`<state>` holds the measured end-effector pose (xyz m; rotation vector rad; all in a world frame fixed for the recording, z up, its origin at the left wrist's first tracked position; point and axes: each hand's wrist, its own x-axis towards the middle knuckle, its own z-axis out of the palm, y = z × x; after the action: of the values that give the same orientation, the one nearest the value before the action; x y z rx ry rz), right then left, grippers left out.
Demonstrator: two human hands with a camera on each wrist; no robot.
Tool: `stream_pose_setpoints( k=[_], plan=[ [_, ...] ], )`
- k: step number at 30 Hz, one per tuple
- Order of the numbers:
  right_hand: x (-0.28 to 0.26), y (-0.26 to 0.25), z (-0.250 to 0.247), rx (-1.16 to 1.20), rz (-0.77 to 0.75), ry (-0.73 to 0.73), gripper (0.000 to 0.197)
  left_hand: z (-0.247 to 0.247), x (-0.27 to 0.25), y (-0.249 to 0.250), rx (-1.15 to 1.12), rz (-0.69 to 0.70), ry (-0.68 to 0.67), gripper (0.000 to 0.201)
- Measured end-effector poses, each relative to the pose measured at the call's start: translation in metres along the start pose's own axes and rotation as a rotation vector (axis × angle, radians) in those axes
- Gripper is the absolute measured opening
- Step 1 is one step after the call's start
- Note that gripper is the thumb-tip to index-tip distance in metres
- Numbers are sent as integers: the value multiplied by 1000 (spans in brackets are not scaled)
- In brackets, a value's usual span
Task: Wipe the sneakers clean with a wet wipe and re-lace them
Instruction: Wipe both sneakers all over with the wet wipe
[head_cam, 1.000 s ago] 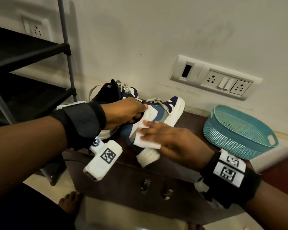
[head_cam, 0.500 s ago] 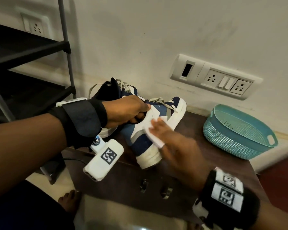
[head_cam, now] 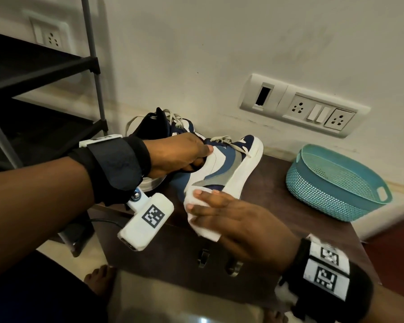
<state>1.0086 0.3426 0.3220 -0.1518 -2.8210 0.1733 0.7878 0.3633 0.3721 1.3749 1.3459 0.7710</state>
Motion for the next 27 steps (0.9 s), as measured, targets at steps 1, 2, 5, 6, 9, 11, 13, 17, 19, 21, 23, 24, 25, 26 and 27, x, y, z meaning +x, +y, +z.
stream_pose_setpoints(
  k=[1, 2, 5, 6, 9, 11, 13, 17, 19, 21, 23, 24, 25, 26, 27],
  plan=[
    [-3, 7, -6, -1, -5, 0, 37, 1, 0, 1, 8, 3, 1, 47],
    [-8, 16, -12, -6, 25, 18, 36, 2, 0, 2, 15, 5, 9, 47],
    [-28, 38, -22, 2, 299, 154, 41, -1, 0, 1, 18, -16, 33, 47],
    [-32, 41, -24, 60, 423, 222, 39, -3, 0, 0, 17, -24, 30, 47],
    [-30, 45, -34, 344, 792, 645, 23, -8, 1, -4, -1, -41, 32, 48],
    [-24, 42, -46, 384, 871, 996, 21, -10, 1, -6, 1, -43, 34, 52],
    [-17, 32, -49, 374, 810, 1047, 23, -9, 2, -6, -18, -40, 20, 51],
    [-2, 0, -8, 236, 623, 601, 36, -4, 5, -3, -92, -26, -19, 35],
    [1, -11, 12, 78, 406, 356, 44, -3, 5, -2, -81, -8, -9, 34],
    [5, -11, 14, -45, 160, 98, 46, -2, 3, -1, -86, -7, 0, 37],
    [8, -2, 2, -115, 75, -12, 46, 0, 2, 0, -79, 2, -20, 37],
    [7, 6, -5, -140, 106, 7, 47, 1, 2, 1, -74, 7, -14, 37],
    [5, 14, -12, -173, 171, 52, 46, 2, 3, 2, -71, 12, -4, 37],
    [2, 21, -17, -199, 259, 110, 46, 2, 3, 2, -70, 13, -7, 36],
    [-1, 26, -20, -198, 355, 176, 44, 2, 3, 1, -71, 6, -25, 35]
  ],
)
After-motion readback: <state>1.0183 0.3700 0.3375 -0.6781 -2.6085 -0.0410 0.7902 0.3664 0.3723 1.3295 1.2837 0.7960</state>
